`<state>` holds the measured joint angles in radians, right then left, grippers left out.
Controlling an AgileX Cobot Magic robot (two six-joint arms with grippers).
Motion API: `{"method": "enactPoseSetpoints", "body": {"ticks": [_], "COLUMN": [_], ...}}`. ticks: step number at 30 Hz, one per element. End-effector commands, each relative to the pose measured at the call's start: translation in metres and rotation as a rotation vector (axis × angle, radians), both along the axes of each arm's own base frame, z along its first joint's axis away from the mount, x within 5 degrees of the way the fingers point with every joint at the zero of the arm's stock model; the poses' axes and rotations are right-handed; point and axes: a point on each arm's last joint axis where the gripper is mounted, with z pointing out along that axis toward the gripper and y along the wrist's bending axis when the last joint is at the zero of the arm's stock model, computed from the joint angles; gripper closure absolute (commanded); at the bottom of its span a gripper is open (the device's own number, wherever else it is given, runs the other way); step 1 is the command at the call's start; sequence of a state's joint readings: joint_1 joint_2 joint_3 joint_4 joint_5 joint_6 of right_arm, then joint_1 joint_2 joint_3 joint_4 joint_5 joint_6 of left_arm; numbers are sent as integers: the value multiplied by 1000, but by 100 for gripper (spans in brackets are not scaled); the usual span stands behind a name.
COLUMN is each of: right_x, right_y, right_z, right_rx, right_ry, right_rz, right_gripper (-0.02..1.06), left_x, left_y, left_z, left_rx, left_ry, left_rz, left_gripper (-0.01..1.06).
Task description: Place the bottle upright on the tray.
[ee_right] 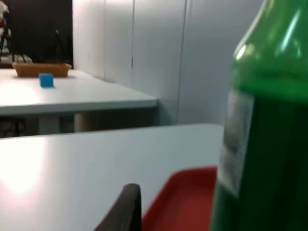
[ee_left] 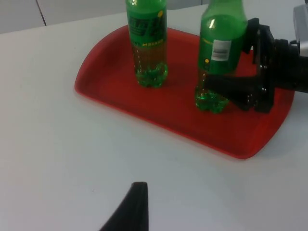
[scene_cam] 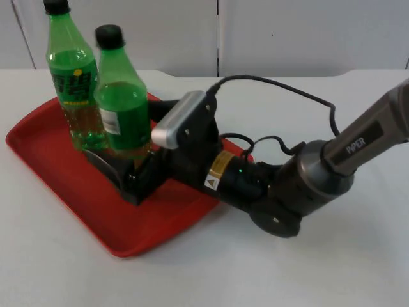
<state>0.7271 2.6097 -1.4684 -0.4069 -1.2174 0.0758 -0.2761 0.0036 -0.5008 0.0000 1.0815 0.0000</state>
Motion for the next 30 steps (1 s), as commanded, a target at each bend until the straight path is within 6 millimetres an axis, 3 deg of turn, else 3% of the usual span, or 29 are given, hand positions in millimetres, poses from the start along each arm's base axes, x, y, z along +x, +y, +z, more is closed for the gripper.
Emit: {"method": "enactPoseSetpoints", "body": {"ticks": [1, 8, 17, 30], "right_x": [2, -15, -51, -65], "right_y": [-16, -45, -76, -95], "right_z": [-3, -10, 20, 56], "right_rx": [-25, -102, -201, -478], "right_ry": [15, 95, 73, 185], "right_rz": [-51, -78, -99, -141], "right_gripper": [-1, -1, -1, -1], "left_x": [1, 1, 1, 1], "left_y": [1, 1, 1, 1], "left_z": [-1, -1, -1, -1], "left_rx": [8, 8, 8, 8], "left_ry": [-6, -6, -6, -6], "left_rz": [0, 0, 0, 0], "left_gripper": [0, 0, 0, 0]}}
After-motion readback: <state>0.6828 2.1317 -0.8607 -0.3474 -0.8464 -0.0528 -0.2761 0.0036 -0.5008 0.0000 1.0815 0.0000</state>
